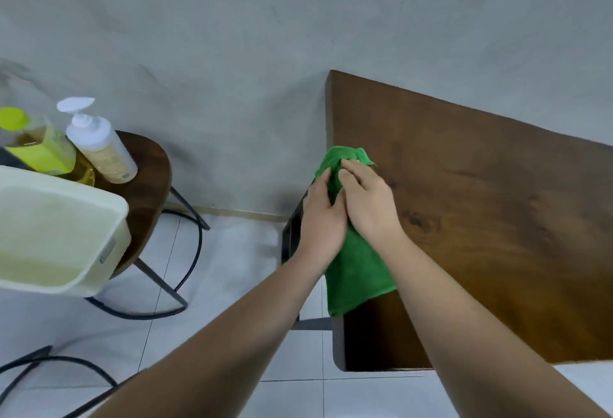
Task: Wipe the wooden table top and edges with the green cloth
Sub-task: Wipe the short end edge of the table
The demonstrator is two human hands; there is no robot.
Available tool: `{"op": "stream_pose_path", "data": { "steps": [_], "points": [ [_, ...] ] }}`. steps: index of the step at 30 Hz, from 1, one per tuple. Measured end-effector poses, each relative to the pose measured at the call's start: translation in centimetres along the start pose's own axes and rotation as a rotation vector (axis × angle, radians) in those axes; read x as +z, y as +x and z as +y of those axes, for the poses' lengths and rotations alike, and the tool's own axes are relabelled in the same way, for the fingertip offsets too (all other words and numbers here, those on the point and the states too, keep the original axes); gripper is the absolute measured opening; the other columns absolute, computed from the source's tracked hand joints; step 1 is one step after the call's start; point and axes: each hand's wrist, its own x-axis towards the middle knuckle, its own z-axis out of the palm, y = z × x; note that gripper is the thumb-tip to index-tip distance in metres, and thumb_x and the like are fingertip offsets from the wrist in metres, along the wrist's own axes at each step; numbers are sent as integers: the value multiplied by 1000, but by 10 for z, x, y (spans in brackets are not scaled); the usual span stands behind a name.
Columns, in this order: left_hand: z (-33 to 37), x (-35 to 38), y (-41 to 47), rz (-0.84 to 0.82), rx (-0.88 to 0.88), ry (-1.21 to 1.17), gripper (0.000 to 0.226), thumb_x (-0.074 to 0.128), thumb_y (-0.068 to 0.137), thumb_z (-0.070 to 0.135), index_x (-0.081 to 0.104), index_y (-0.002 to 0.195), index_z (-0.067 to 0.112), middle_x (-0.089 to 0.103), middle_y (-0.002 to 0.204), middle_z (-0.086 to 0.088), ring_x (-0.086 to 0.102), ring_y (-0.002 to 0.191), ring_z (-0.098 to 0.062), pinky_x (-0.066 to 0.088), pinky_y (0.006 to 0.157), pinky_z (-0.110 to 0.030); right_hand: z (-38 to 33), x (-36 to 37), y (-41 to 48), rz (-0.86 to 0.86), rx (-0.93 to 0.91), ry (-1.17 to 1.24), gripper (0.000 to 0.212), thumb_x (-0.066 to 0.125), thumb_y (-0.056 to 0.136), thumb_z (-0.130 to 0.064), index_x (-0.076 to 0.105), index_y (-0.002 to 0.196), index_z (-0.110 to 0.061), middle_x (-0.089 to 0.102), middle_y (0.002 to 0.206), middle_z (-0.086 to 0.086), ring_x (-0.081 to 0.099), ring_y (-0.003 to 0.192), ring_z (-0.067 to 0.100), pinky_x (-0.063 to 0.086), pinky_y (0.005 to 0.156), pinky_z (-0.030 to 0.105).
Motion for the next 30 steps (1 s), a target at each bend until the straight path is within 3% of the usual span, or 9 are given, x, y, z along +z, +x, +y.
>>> {"op": "stream_pose_path", "data": {
  "steps": [2, 4, 6, 8, 11, 14, 17, 23, 30],
  "points": [
    [10, 2, 12, -27, -28, 96, 77, 55, 101, 50, 35, 172, 28, 44, 172, 1, 38, 160, -22, 32, 132, -50, 12, -18, 17, 58, -97, -148, 35, 58, 111, -17, 72, 143, -13, 68, 148, 4, 59, 140, 22, 40, 123, 35],
    [12, 7, 24, -52, -3, 116, 79, 61, 108, 40, 23, 176, 26, 30, 179, 1, 32, 163, -22, 29, 132, -43, 29, -34, 38, 79, -155, -268, 33, 60, 109, -16, 73, 139, -15, 69, 142, 3, 61, 134, 24, 43, 119, 35],
    [8, 11, 33, -60, 29, 99, 82, 63, 111, 35, 16, 177, 26, 21, 182, 5, 31, 163, -16, 27, 125, -27, 44, -49, 56, 62, -187, -365, 37, 58, 111, -21, 69, 146, -16, 62, 153, 1, 52, 146, 21, 35, 123, 31],
    [4, 13, 46, -69, 27, 57, 82, 62, 112, 32, 13, 177, 27, 18, 183, 7, 29, 162, -11, 22, 118, -19, 59, -58, 78, 45, -189, -437, 45, 55, 113, -29, 60, 156, -19, 51, 166, 0, 39, 157, 19, 27, 131, 36],
    [4, 13, 71, -88, 52, 5, 81, 60, 113, 28, 12, 178, 27, 18, 184, 6, 22, 168, -12, 20, 129, -27, 77, -67, 109, 66, -192, -509, 51, 50, 116, -36, 50, 165, -20, 37, 176, 3, 26, 166, 22, 20, 135, 48],
    [11, 15, 109, -101, 87, -4, 82, 59, 112, 22, 10, 179, 23, 15, 186, 3, 17, 170, -15, 15, 138, -40, 83, -64, 130, 68, -199, -550, 55, 43, 117, -44, 42, 169, -23, 29, 180, 3, 19, 168, 23, 16, 136, 48],
    [24, 16, 155, -107, 84, -28, 84, 60, 110, 16, 11, 179, 22, 15, 186, 1, 17, 170, -16, 16, 138, -43, 86, -57, 136, 45, -200, -582, 56, 36, 119, -46, 37, 171, -26, 25, 181, 1, 17, 169, 20, 15, 136, 46],
    [38, 20, 252, -143, 48, -78, 106, 58, 82, 31, 14, 178, 28, 23, 184, -2, 32, 166, -24, 32, 133, -54, 89, -59, 138, 57, -197, -612, 56, 33, 118, -50, 34, 171, -33, 23, 181, -7, 13, 169, 13, 14, 136, 45],
    [28, 23, 263, -157, 61, -129, 105, 63, 86, 37, 13, 178, 25, 24, 183, -3, 33, 165, -24, 32, 134, -53, 89, -57, 141, 70, -190, -607, 55, 35, 117, -50, 36, 170, -34, 25, 181, -7, 15, 168, 13, 15, 136, 45]
  ]
}}
